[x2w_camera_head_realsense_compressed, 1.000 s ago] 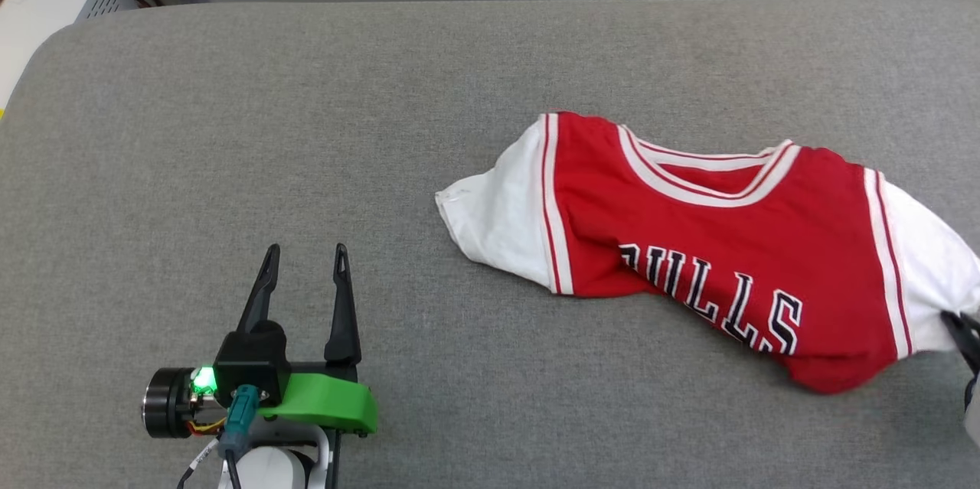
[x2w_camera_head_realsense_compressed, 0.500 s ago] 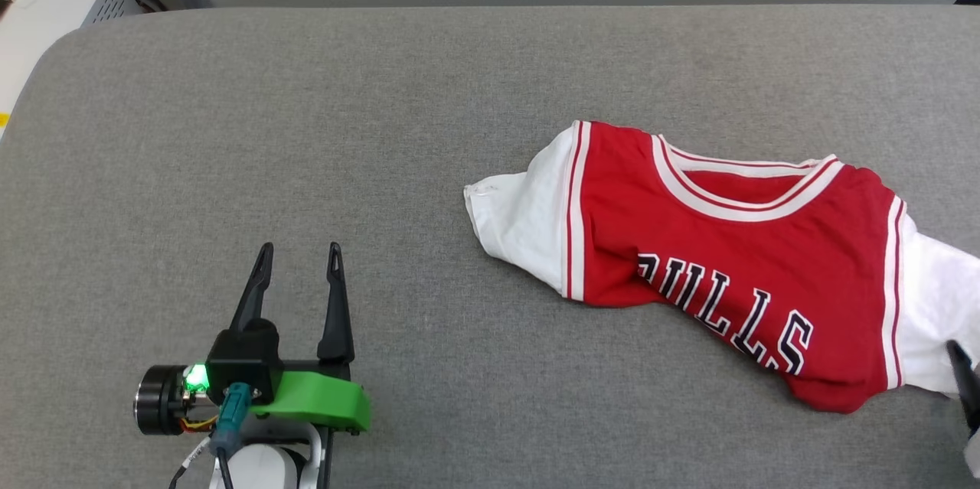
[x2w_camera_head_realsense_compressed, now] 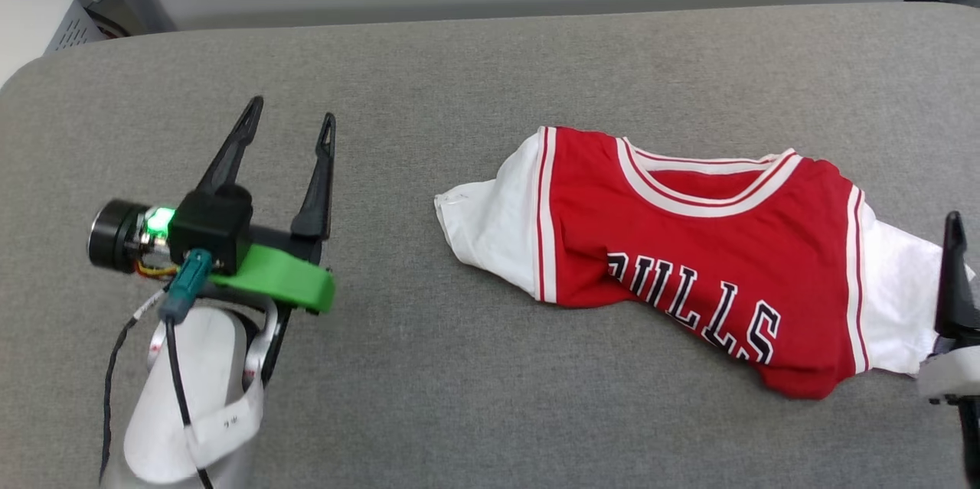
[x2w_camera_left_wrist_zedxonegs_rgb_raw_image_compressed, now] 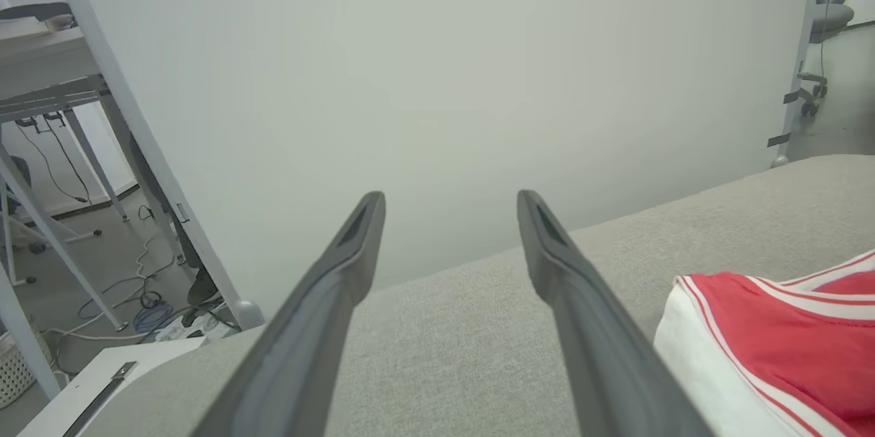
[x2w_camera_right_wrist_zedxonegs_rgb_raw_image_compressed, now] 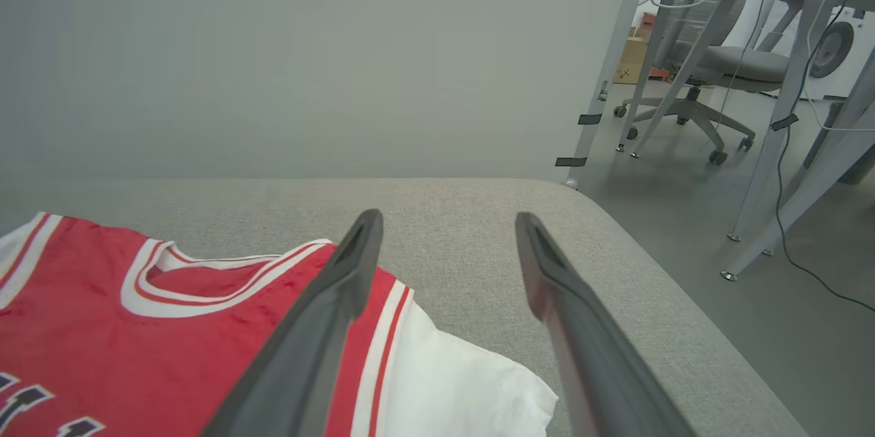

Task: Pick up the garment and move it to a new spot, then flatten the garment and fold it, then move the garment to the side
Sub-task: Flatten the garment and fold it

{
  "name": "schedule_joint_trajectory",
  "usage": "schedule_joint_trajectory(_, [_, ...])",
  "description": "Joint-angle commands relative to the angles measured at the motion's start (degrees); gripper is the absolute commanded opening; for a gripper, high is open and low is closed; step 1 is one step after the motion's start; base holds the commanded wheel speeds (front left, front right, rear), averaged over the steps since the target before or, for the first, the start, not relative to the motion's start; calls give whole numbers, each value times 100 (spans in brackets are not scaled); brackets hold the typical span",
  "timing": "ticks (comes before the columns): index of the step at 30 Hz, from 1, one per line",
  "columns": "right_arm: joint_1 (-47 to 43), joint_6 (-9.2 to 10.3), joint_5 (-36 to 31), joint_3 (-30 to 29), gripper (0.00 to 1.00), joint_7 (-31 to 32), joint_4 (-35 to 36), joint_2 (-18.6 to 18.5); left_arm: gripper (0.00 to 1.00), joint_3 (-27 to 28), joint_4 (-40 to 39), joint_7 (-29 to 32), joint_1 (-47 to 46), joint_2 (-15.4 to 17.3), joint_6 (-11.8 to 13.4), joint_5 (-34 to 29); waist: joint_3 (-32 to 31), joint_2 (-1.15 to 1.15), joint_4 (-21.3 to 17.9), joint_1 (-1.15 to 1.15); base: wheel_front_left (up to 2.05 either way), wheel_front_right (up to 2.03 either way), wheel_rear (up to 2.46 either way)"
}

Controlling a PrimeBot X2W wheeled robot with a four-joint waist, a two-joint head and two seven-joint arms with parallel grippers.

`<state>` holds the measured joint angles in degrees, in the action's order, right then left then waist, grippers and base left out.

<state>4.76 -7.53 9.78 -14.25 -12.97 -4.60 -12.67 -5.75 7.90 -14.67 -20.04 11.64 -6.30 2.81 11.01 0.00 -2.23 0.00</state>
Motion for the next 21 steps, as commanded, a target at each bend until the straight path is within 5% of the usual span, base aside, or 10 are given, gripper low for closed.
schedule_joint_trajectory(1, [-33, 4, -111, 61, 100, -39, 177, 124, 100, -121, 158, 12, -309, 102, -56, 113, 58, 0, -77, 0, 0, 0, 0])
schedule_joint_trajectory(7, [-161, 4, -335, 417, 100, -15, 721, 465, 100, -1423, 578, 1165, -1542, 692, -115, 1236, 249, 0, -247, 0, 0, 0, 0])
schedule_joint_trajectory(16, [-53, 4, -313, 694, 100, -37, 661, 482, 100, -3259, 720, 4290, -3119, 1555, -117, 3971, 652, 0, -477, 0, 0, 0, 0])
schedule_joint_trajectory(21, [155, 4, -322, 838, 100, -85, 555, 501, 100, -4227, 861, 5345, -3814, 1882, -118, 4538, 953, 0, -626, 0, 0, 0, 0])
